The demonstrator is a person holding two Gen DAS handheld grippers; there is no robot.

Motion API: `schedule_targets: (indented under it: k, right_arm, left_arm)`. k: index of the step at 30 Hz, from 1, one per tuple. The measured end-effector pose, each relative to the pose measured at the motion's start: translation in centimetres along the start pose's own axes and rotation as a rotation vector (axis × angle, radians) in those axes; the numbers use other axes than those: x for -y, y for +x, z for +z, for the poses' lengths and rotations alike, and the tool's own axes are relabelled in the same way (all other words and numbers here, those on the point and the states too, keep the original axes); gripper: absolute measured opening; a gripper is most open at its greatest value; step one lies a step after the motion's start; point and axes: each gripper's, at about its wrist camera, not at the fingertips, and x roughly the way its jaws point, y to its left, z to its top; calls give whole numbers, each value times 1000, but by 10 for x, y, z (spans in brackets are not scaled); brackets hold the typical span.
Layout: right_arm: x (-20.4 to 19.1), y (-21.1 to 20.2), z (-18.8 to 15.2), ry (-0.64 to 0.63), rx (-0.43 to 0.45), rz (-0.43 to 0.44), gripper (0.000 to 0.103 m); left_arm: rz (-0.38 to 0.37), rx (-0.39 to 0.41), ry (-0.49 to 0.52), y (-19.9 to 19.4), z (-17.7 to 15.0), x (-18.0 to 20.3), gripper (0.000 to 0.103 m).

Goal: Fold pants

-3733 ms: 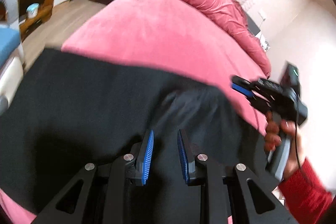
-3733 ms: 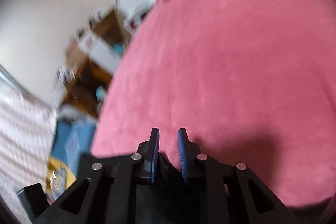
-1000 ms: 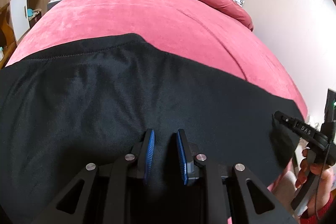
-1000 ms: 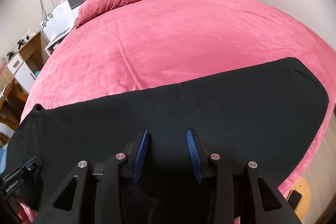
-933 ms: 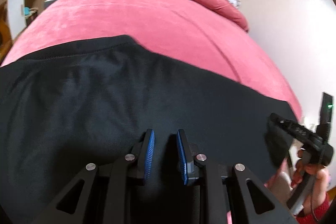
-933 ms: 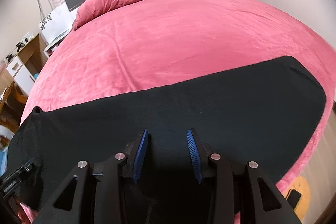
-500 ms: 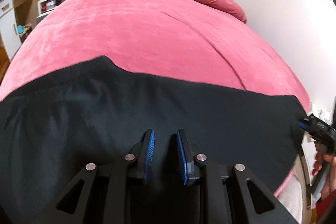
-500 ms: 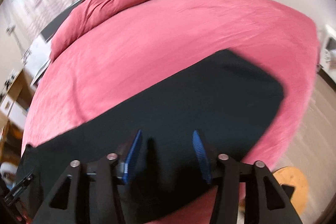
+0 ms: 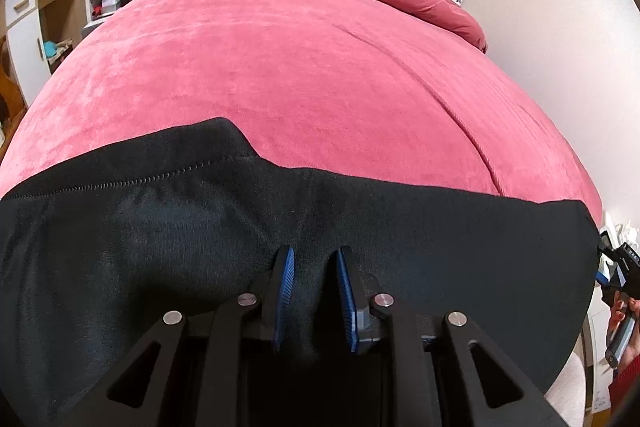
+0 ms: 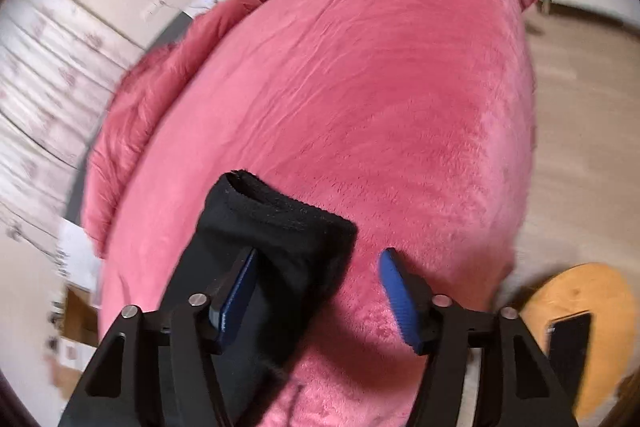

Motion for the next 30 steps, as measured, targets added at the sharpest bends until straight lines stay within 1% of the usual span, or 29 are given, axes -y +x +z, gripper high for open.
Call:
schedule_targets:
  k: [1, 4, 6, 7, 8, 9, 10, 12, 16, 17, 19, 21, 22, 25, 27, 30]
  right_arm:
    - [1, 4, -1, -8, -19, 37, 65]
    - [-2, 13, -2, -46, -34, 129, 65]
    - [-1, 23, 0, -10, -30, 184, 65]
    - [-2, 25, -1, 1, -26, 209, 62]
    - [-3, 30, 0, 13, -33, 245, 57]
    - [-5, 35, 2, 17, -45, 253, 41]
    - [-8, 38, 3, 12, -51, 240, 21]
    - [-18, 40, 3, -8, -41, 194, 20]
    - [-24, 29, 9, -18, 9, 167, 19]
    - [-22, 30, 6, -13, 8, 146, 19]
    - [-12, 41, 1, 27, -44, 86, 19]
    - [-8, 40, -1, 41, -31, 109, 19]
    - [-10, 38, -1, 37, -22, 116, 21]
    - [-5, 37, -4, 43, -22, 114, 22]
    - [8, 33, -6, 93, -30, 137, 23]
    - [13, 36, -6, 147, -43, 158, 23]
  left_arm:
    - [-2, 7, -5, -2, -4, -2, 22]
    - [2, 24, -28, -6, -12, 0, 22]
    - [6, 28, -43, -6, -14, 0, 22]
    - [10, 27, -46, -6, -14, 0, 22]
    - [13, 26, -46, -5, -14, 0, 22]
    - [18, 25, -41, -6, -14, 1, 22]
    - [20, 23, -34, -6, -14, 1, 22]
    - [19, 19, -26, -6, -13, 2, 22]
    - [15, 21, -3, -6, -13, 4, 22]
    - [15, 26, 4, -6, -15, 4, 22]
    - [25, 31, 13, -6, -14, 7, 22]
    - [72, 22, 32, -10, -13, 18, 22]
    - [82, 19, 42, -13, -13, 25, 22]
    - [-22, 30, 86, -20, -14, 57, 23]
    - [-67, 22, 129, -19, -16, 83, 23]
    - [-146, 0, 159, -13, -18, 120, 23]
